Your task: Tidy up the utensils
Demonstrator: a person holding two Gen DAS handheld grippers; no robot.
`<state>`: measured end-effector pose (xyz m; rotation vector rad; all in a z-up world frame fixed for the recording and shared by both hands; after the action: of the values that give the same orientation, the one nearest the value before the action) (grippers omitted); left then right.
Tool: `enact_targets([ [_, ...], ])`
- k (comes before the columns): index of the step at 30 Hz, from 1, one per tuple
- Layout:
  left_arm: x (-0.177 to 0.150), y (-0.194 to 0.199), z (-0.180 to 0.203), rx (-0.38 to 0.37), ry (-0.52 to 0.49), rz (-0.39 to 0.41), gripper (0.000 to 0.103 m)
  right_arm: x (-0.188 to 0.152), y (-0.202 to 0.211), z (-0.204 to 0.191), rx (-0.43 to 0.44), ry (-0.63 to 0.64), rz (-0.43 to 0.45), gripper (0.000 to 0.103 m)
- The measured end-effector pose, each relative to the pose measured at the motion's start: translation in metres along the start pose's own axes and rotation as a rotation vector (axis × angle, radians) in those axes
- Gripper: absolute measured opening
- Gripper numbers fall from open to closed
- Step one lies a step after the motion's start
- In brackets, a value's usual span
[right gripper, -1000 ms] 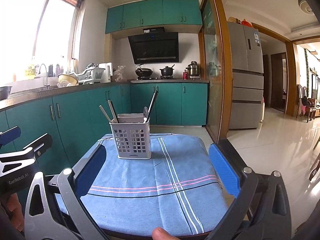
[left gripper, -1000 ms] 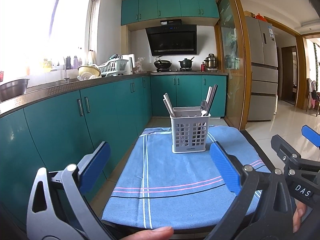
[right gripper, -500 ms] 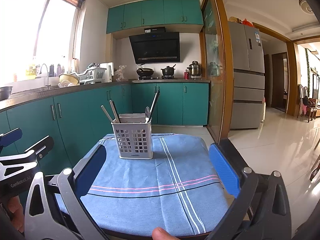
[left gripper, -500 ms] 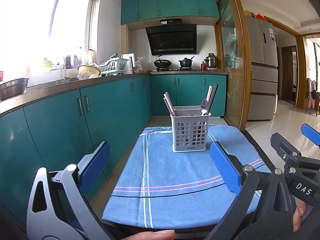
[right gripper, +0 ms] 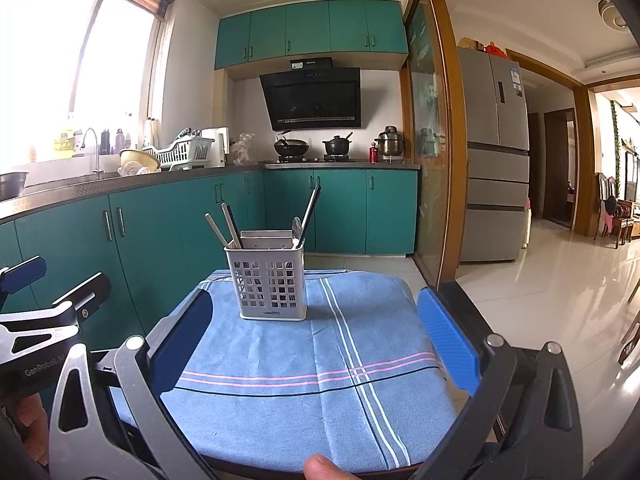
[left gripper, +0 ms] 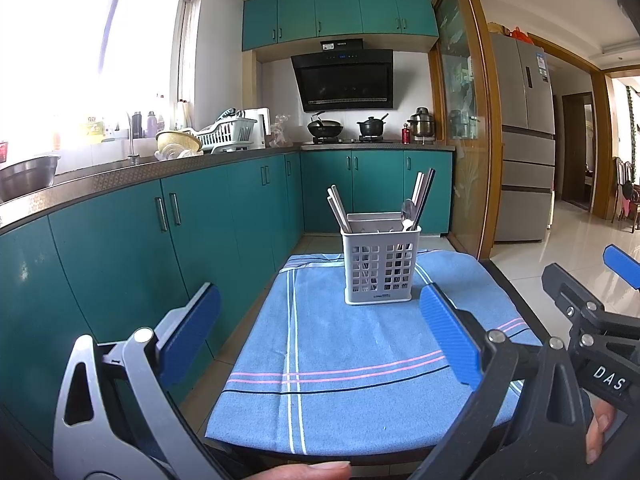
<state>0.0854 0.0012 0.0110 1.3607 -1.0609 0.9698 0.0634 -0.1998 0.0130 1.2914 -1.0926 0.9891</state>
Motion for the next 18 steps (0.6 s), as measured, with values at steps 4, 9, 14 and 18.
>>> enact_targets([
  [4, 0.0, 0.0005, 0.0003, -0.001, 0.0, 0.002, 0.099, 0.0003, 0.0016, 0.0, -0.001, 0.001, 0.003, 0.1],
  [9, -0.0019, 0.0037, 0.0004, -0.003, 0.002, 0.002, 0.099, 0.0008, 0.0039, -0.0003, 0.003, 0.003, 0.006, 0.1],
  [14, -0.0027, 0.0059, 0.0009, -0.005, 0.002, 0.001, 0.099, 0.0016, 0.0054, -0.0006, 0.006, 0.009, 0.006, 0.1],
  [18, -0.0029, 0.0062, 0.0013, -0.006, 0.002, 0.001, 0.099, 0.002, 0.0056, -0.0002, 0.007, 0.007, 0.006, 0.1],
])
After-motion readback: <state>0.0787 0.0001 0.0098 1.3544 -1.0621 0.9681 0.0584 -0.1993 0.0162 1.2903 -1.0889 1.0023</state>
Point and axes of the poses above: each gripper's, at about its wrist camera, not at the fingertips, and y roughly against the way its jaws point, z to its right, x to its top, the point moved 9 cm from there along -y, roughly the way its jaws point
